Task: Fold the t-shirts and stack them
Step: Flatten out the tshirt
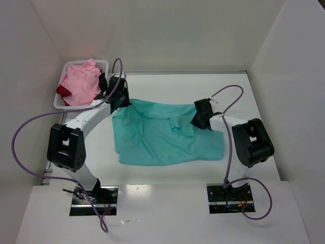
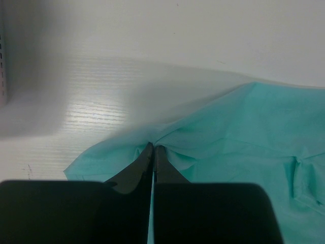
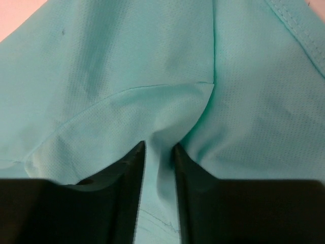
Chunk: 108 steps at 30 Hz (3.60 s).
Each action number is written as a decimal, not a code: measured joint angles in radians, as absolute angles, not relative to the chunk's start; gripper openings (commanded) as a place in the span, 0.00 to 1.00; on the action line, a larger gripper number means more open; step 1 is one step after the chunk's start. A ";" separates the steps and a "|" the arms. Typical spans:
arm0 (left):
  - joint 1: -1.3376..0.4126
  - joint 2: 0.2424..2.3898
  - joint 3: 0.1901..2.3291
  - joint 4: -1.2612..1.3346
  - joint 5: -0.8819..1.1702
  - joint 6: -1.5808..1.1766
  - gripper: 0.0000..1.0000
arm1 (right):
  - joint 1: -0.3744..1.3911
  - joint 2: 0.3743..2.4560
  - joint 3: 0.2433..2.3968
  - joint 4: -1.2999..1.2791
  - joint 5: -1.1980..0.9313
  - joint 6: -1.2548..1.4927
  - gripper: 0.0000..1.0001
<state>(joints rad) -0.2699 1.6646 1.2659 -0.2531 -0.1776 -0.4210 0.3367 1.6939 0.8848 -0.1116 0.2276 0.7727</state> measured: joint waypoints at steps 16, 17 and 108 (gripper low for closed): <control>-0.252 1.651 1.268 -0.271 -0.168 -0.418 0.00 | 0.329 1.588 1.027 -0.235 0.284 0.746 0.00; -0.242 1.640 1.271 -0.279 -0.163 -0.418 0.00 | 0.325 1.565 1.064 -0.242 0.287 0.737 0.00; -0.212 1.195 1.077 -0.402 -0.062 -0.434 0.00 | 0.239 1.132 1.140 -0.453 0.390 0.444 0.00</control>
<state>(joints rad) -0.2119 1.1954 1.0767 -0.4023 -0.0624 -0.4343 0.2394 1.1320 1.1404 -0.4534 0.3904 0.4442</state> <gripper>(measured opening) 0.009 0.004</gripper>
